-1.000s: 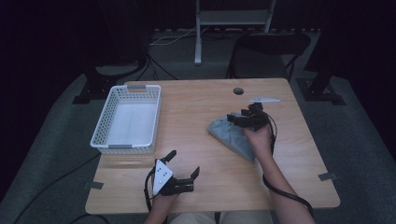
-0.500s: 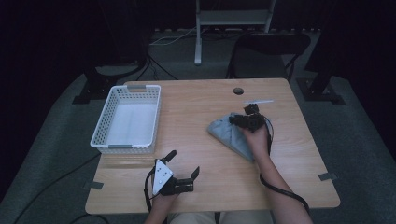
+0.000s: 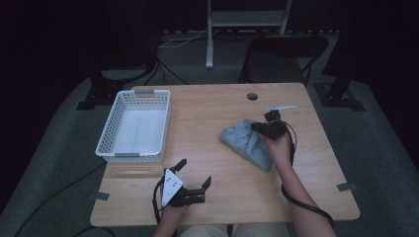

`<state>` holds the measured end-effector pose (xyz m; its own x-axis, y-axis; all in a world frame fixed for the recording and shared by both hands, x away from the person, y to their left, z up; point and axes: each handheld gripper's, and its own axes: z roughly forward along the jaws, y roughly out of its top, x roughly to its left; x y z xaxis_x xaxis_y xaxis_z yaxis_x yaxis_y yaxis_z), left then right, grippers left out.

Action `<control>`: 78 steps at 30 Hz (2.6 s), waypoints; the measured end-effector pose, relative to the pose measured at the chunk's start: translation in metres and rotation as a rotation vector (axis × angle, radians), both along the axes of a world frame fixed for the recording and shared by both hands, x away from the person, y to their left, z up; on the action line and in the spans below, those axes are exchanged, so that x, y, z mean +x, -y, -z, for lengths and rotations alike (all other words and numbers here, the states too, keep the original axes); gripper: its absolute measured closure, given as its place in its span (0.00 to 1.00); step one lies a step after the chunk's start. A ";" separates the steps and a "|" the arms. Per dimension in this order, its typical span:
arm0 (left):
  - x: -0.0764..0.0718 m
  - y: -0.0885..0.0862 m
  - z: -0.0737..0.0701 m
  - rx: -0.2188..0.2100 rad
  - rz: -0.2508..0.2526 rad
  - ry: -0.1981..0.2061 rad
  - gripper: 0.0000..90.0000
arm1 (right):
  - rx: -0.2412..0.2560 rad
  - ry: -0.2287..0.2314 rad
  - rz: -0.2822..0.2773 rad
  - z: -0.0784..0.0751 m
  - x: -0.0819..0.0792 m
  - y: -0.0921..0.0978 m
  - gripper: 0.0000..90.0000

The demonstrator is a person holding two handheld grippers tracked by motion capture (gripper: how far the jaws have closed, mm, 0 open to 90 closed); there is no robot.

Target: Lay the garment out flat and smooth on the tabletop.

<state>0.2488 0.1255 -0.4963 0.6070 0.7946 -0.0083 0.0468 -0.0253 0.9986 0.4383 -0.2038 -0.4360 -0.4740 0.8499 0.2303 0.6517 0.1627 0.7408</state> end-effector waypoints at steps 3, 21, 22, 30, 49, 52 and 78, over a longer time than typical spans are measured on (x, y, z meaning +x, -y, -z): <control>0.000 0.000 0.000 0.002 0.000 0.000 0.01 | 0.006 0.015 0.007 -0.005 -0.009 0.008 0.94; 0.000 0.001 0.000 0.003 -0.006 -0.003 0.01 | 0.037 0.101 0.126 -0.021 -0.086 0.090 0.94; 0.000 0.001 0.000 0.003 -0.006 -0.004 0.01 | 0.049 0.097 0.135 -0.019 -0.092 0.096 0.94; 0.000 0.001 0.000 0.003 -0.007 -0.004 0.01 | 0.087 0.086 0.205 0.003 -0.132 0.133 0.94; 0.001 0.001 0.000 0.004 -0.009 -0.007 0.01 | 0.048 -0.043 0.321 0.055 -0.165 0.182 0.80; 0.000 0.001 0.000 0.004 -0.009 -0.006 0.01 | 0.076 -0.038 0.325 0.054 -0.168 0.189 0.70; 0.000 0.001 0.000 0.008 -0.009 -0.003 0.01 | 0.129 0.025 0.136 -0.012 -0.075 0.131 0.42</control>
<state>0.2492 0.1248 -0.4959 0.6002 0.7998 -0.0038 0.0496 -0.0324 0.9982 0.3632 -0.3346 -0.4241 -0.3639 0.8706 0.3311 0.6421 -0.0230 0.7663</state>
